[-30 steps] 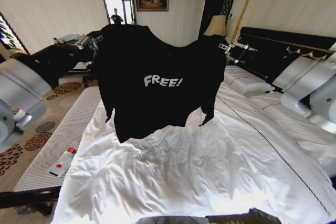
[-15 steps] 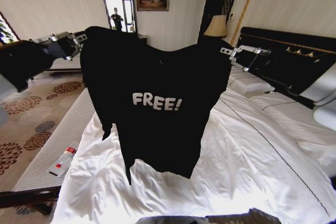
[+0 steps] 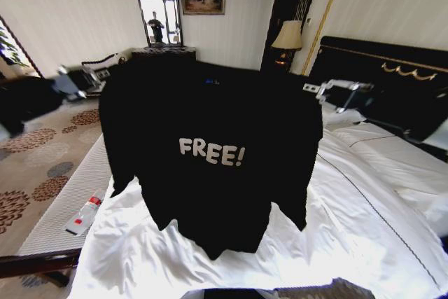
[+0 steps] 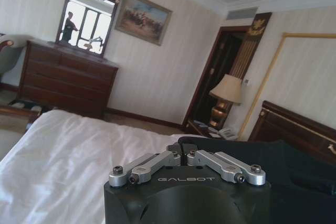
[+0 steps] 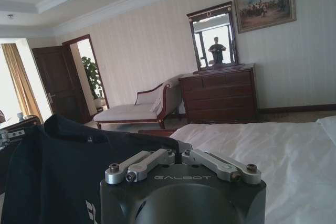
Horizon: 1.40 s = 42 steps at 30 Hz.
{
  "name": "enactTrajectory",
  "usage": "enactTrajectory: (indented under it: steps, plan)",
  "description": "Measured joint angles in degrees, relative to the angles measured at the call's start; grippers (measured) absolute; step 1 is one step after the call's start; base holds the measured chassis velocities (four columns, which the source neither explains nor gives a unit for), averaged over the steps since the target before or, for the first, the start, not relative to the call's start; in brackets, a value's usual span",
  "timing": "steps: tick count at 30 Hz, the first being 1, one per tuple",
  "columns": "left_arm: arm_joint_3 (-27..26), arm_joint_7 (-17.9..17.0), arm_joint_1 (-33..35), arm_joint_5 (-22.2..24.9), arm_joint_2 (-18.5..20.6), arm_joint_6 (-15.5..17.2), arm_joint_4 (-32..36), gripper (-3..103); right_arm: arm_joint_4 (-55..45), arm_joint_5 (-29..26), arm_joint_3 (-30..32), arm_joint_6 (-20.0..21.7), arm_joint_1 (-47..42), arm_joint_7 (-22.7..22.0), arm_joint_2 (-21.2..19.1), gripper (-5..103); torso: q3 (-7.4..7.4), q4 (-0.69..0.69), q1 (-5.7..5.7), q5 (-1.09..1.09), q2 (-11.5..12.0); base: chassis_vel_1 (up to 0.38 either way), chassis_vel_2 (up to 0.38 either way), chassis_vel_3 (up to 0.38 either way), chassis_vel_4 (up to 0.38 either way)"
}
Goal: Fold the clothes on the bed.
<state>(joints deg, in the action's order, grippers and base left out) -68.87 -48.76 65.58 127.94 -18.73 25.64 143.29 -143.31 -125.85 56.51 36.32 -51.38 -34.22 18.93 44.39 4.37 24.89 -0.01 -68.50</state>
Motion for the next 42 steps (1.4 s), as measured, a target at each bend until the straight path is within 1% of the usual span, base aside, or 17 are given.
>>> enactTrajectory:
  steps: [2, 4, 5, 7, 9, 10, 12, 13, 15, 17, 18, 21, 26, 33, 37, 39, 42]
  plan:
    - [1.32, 0.02, 0.6, -1.47, -0.57, -0.45, 0.0, 1, 0.17, 1.53, -0.55, 0.0, -0.72, 0.66, 0.59, 1, 0.0, -0.01, 0.01, 0.01, 0.0, 0.0, 0.0, 0.0, 0.0]
    - [4.88, 2.52, 6.11, -8.12, -3.06, -1.1, -0.02, 1, 1.85, 8.57, -4.7, 0.0, -3.01, 4.02, 3.82, 1, 0.0, 0.0, 0.01, 0.0, 0.01, 0.0, 0.0, 0.0, 0.0]
    - [4.88, 2.52, 6.11, -8.12, -3.06, -1.1, -0.02, 1, 1.85, 8.57, -4.7, 0.0, -3.01, 4.02, 3.82, 1, 0.0, 0.0, 0.01, 0.0, 0.01, 0.0, 0.0, 0.0, 0.0]
    - [6.63, 5.62, 12.11, -14.26, -4.57, -1.23, -0.04, 1, 3.96, 13.69, -10.21, -0.11, -2.37, 5.68, 6.39, 1, 0.0, -0.02, 0.0, 0.01, 0.0, 0.0, 0.0, 0.0, 0.0]
    - [12.46, 8.72, 16.08, -22.74, -6.46, -1.75, -0.12, 1, 7.91, 19.54, -19.82, -1.63, 1.64, 7.42, 10.6, 1, 0.0, -0.06, -0.01, 0.04, 0.0, 0.0, 0.0, 0.0, 0.0]
    - [16.06, 9.23, 16.21, -25.32, -7.19, -2.03, -0.16, 1, 9.77, 21.75, -23.71, -2.5, 3.65, 8.04, 12.54, 1, 0.0, -0.04, 0.0, -0.02, 0.0, 0.0, 0.0, 0.0, 0.0]
    - [18.19, 9.4, 15.86, -26.64, -7.63, -2.12, -0.23, 1, 10.75, 22.81, -25.76, -2.86, 4.83, 8.22, 13.54, 1, 0.0, -0.02, 0.0, -0.01, 0.0, 0.0, 0.0, 0.0, 0.0]
    - [24.06, 9.79, 13.82, -30.77, -9.39, -2.58, -0.24, 1, 13.92, 26.44, -32.27, -4.0, 8.69, 8.27, 17.1, 1, 0.0, -0.04, 0.01, 0.02, 0.0, 0.0, 0.0, 0.0, 0.0]
    - [30.52, 11.29, 12.55, -35.76, -11.56, -2.6, -0.26, 1, 16.98, 29.95, -37.14, -4.61, 11.13, 8.19, 20.25, 1, 0.0, -0.05, 0.01, 0.0, 0.01, 0.0, 0.0, 0.0, 0.0]
    - [32.43, 12.06, 12.36, -37.53, -12.28, -2.51, -0.33, 1, 17.79, 30.97, -38.33, -4.72, 11.47, 8.21, 20.97, 1, 0.01, -0.05, 0.01, -0.01, 0.01, 0.0, 0.0, 0.0, 0.0]
    - [36.46, 15.24, 12.21, -43.59, -14.59, -1.61, -2.68, 1, 20.74, 35.31, -41.61, -4.77, 11.82, 9.19, 23.18, 1, 0.0, -0.02, 0.0, 0.02, 0.0, 0.0, 0.0, 0.0, 0.0]
    - [40.02, 21.29, 12.38, -55.01, -18.25, -1.65, -9.07, 1, 26.21, 42.29, -44.71, -4.85, 11.24, 12.12, 25.84, 1, 0.0, -0.02, 0.0, 0.0, 0.0, 0.0, 0.0, 0.0, 0.0]
    - [43.56, 22.41, 11.95, -58.39, -21.28, -1.85, -12.47, 1, 29.74, 45.61, -47.58, -4.9, 10.42, 13.73, 28.42, 1, 0.0, -0.02, 0.01, 0.0, 0.01, 0.0, 0.0, 0.0, 0.0]
    - [46.31, 22.57, 8.37, -58.34, -22.39, -2.23, -17.29, 1, 33.92, 50.11, -52.62, -5.41, 10.6, 14.64, 31.4, 1, -0.01, -0.03, -0.01, 0.0, -0.01, 0.0, 0.0, 0.0, 0.0]
    - [48.5, 24.58, 2.26, -56.02, -20.29, -2.44, -24.06, 1, 39.49, 54.96, -57.0, -7.57, 13.26, 16.39, 33.85, 1, 0.0, 0.0, -0.01, 0.02, 0.0, 0.0, 0.0, 0.0, 0.0]
    - [49.04, 24.81, 1.16, -55.82, -20.03, -2.5, -24.94, 1, 40.32, 55.57, -57.72, -8.14, 13.97, 16.49, 34.26, 1, 0.0, -0.01, -0.01, 0.03, -0.01, 0.0, 0.0, 0.0, 0.0]
    - [54.42, 25.89, -8.65, -53.38, -19.48, -2.55, -31.33, 1, 47.04, 59.7, -62.95, -11.29, 19.92, 16.89, 37.51, 1, 0.0, -0.05, -0.01, -0.04, 0.0, 0.0, 0.0, 0.0, 0.0]
